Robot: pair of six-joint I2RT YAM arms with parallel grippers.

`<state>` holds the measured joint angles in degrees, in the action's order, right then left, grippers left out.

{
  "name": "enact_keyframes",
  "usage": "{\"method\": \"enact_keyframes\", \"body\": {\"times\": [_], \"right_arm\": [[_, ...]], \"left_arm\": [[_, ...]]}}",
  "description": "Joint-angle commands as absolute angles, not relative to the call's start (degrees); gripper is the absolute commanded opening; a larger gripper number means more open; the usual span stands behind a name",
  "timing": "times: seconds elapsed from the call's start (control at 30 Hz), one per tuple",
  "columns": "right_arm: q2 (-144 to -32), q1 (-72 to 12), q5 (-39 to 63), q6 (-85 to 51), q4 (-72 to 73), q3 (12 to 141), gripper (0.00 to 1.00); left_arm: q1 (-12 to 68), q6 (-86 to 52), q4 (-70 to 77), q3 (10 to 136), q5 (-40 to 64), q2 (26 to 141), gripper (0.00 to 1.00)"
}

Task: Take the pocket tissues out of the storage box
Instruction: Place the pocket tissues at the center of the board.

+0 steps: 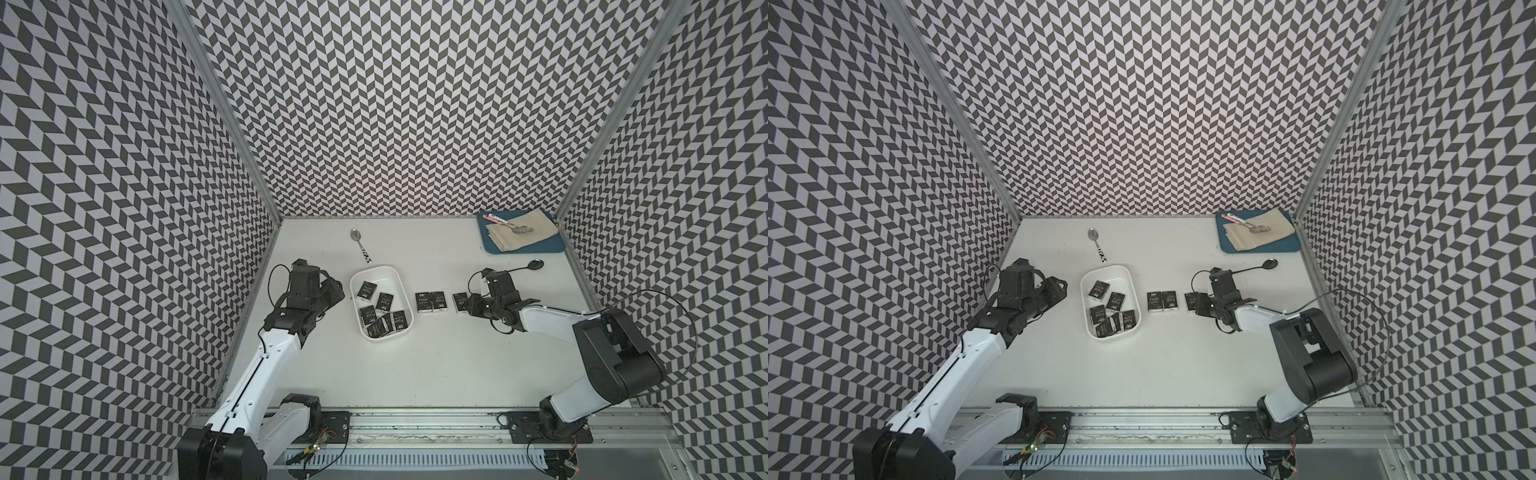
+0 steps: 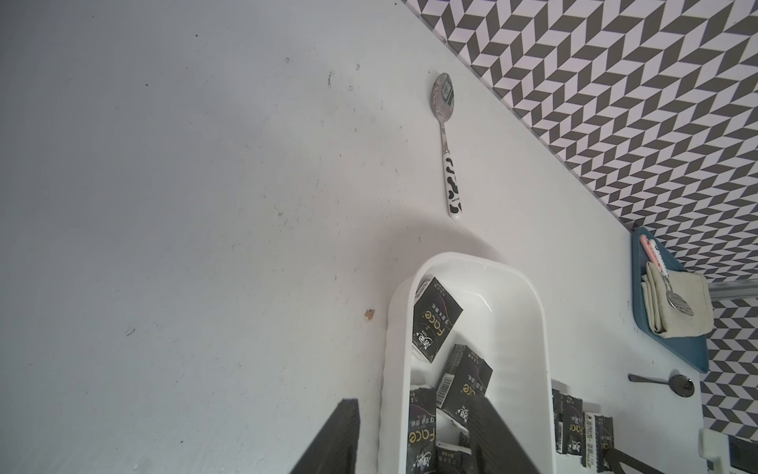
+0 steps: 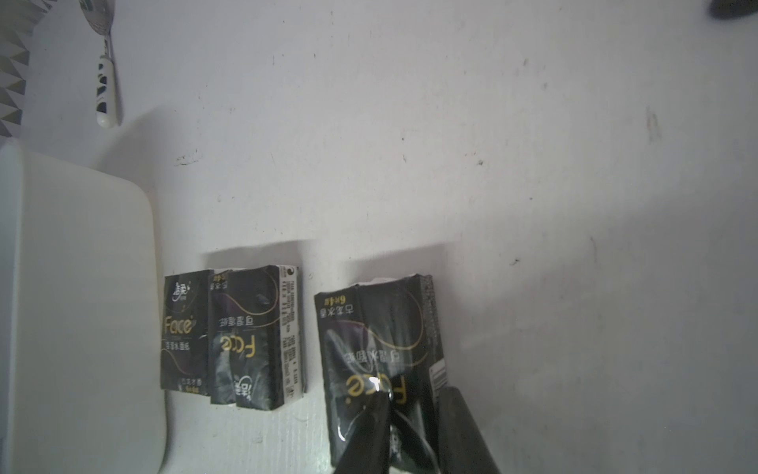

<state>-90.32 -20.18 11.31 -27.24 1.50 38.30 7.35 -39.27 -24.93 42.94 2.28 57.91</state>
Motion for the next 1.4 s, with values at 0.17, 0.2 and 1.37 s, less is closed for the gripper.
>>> {"method": "enact_keyframes", "body": {"times": [0.17,0.2,1.37], "right_arm": [[-91.03,-22.27,12.04,-30.98,5.05,37.96,0.24],[-91.35,-22.47,11.84,-31.1,4.76,38.42,0.24],[-94.31,-24.45,11.51,-34.63,8.69,40.25,0.24]], "left_arm": [[7.67,-39.73,-24.87,43.34,2.27,56.82,0.48],[7.73,-39.73,-24.96,43.32,2.23,56.8,0.48],[8.79,-40.47,-24.52,42.39,1.49,56.58,0.48]]}}
